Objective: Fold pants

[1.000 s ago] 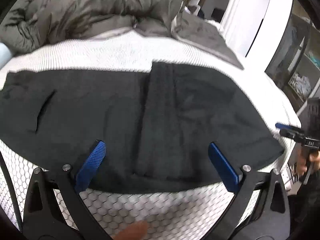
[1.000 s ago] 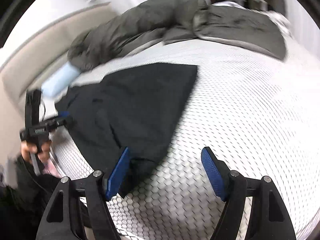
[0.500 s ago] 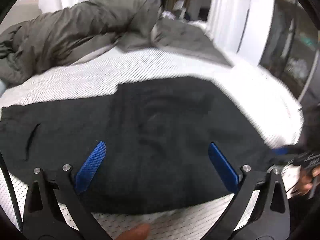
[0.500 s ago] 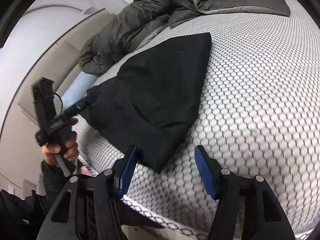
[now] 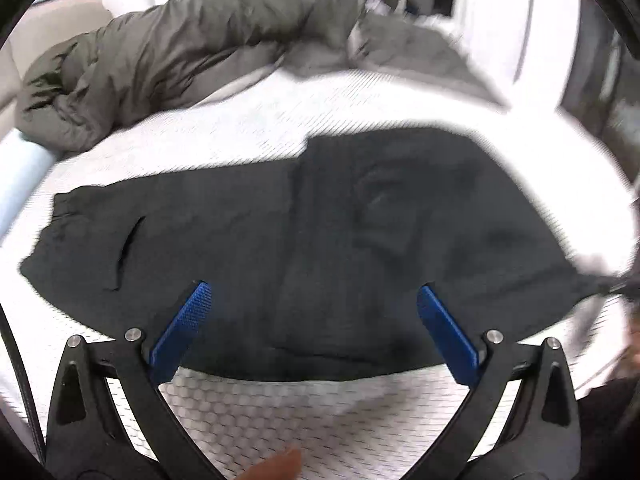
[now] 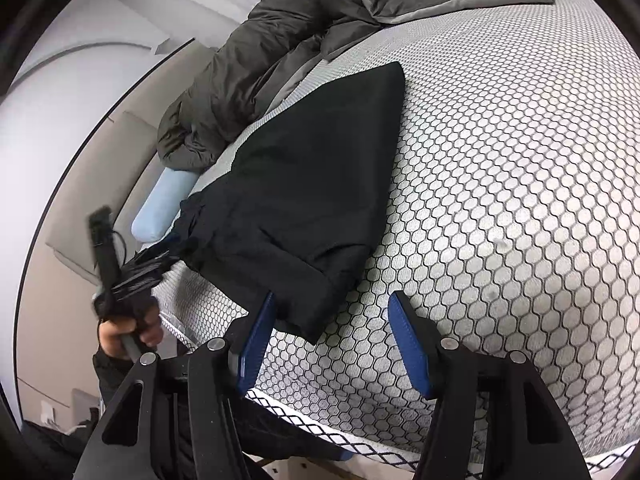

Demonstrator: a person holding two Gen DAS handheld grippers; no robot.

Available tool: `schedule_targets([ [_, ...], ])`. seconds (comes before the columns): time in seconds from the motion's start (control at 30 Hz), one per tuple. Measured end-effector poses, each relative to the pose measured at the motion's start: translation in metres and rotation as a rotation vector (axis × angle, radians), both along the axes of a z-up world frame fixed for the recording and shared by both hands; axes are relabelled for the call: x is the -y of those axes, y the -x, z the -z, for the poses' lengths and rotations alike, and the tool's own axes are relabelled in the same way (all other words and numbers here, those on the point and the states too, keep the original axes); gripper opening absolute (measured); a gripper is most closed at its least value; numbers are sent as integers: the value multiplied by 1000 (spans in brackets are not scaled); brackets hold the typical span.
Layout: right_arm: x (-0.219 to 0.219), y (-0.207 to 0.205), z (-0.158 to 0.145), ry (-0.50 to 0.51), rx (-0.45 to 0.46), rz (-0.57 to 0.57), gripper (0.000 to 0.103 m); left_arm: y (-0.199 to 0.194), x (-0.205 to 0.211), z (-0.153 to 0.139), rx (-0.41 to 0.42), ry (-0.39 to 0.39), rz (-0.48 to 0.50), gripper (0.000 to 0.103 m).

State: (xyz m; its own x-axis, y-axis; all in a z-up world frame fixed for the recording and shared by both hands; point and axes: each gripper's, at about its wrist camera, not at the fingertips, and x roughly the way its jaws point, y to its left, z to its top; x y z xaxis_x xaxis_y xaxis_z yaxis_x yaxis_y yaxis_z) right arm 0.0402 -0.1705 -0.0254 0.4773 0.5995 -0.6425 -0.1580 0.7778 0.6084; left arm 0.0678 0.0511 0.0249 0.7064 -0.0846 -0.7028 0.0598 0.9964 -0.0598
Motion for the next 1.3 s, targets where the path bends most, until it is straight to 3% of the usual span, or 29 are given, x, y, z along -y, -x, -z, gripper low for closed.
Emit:
schedule_targets([
  [0.03,4,5,1,-11,0,12,60,9,4,-12,34,71,34,103],
  [0.1,6,8,2,-23,0,18,60,13,20,-19,50,140,107,102],
  [0.2,7,6,2,-42,-1,23,60,13,75,-5,7,177,296,101],
  [0.27,10,2,5,-86,-19,36,58,20,122,6,14,105,417,90],
  [0.37,14,0,7,-125,-31,48,51,31,167,19,12,-27,552,87],
  [0.4,15,0,8,-145,-32,48,49,31,171,21,7,-33,563,87],
  [0.47,14,0,12,-195,-44,39,46,23,166,17,-5,12,551,86],
  [0.5,14,0,15,-220,-46,43,39,18,158,13,0,49,527,86],
  [0.6,12,-4,20,-252,-57,71,9,-2,132,3,24,144,411,87],
  [0.7,5,6,14,-194,-14,78,5,-32,117,12,-5,144,257,87],
  [0.8,-7,25,16,-180,4,53,2,-48,119,24,-55,151,223,87],
  [0.9,-13,37,19,-162,3,34,2,-48,139,18,-32,150,283,87],
  [1.0,-14,39,17,-149,12,24,2,-51,175,20,-14,52,370,88],
  [1.07,-16,43,15,-150,18,-8,2,-54,187,30,-42,-2,371,88],
  [1.17,-22,52,11,-127,30,-66,4,-49,186,38,-81,0,368,88],
  [1.3,-4,58,4,-143,63,-2,37,-35,177,48,-91,-19,376,88],
])
